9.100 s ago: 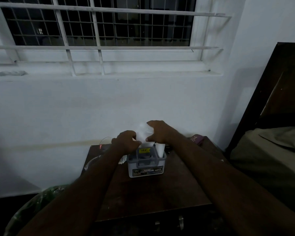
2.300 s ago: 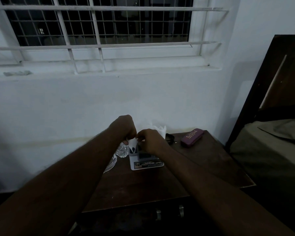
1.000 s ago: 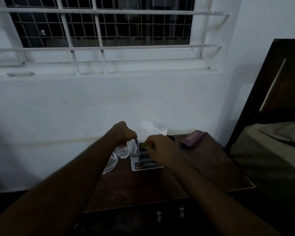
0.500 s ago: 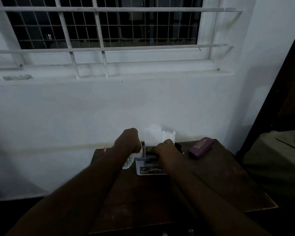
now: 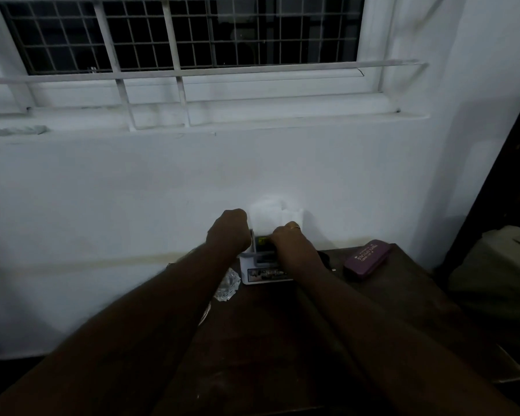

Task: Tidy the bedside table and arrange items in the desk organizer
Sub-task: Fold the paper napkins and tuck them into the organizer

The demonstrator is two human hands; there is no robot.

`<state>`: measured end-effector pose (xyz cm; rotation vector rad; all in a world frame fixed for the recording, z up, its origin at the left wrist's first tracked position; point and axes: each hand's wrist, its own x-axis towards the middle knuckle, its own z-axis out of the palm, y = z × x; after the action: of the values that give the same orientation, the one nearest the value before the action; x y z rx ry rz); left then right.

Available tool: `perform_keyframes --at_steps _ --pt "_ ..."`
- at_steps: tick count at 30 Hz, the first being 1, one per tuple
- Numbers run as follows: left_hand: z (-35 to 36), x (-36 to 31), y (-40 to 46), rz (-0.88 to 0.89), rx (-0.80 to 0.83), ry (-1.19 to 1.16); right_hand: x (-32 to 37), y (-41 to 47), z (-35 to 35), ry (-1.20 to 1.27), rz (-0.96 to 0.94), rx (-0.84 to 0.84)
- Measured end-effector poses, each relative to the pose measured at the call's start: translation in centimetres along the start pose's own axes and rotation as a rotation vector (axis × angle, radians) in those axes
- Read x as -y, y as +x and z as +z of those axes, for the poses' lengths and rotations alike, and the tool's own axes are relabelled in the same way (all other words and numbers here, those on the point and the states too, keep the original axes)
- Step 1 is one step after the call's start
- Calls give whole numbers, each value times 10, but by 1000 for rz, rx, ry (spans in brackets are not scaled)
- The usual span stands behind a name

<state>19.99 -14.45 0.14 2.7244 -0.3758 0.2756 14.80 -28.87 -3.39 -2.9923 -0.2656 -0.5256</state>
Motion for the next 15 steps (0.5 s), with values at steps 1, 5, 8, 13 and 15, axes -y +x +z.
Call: perform_keyframes --at_steps 1,5,8,13,15 --pt "2 1 1 -5 -16 -9 0 2 0 -12 -3 1" --pt "6 4 3 -13 -42 -32 -1 7 1 -23 -16 11" --pt "3 8 4 7 -8 -46 -1 7 0 -45 -38 43" --pt "-19 29 2 -14 26 -71 9 6 -10 41 -51 -260" --pt "-35 45 -2 -17 -16 -94 21 6 -15 306 -103 -421"
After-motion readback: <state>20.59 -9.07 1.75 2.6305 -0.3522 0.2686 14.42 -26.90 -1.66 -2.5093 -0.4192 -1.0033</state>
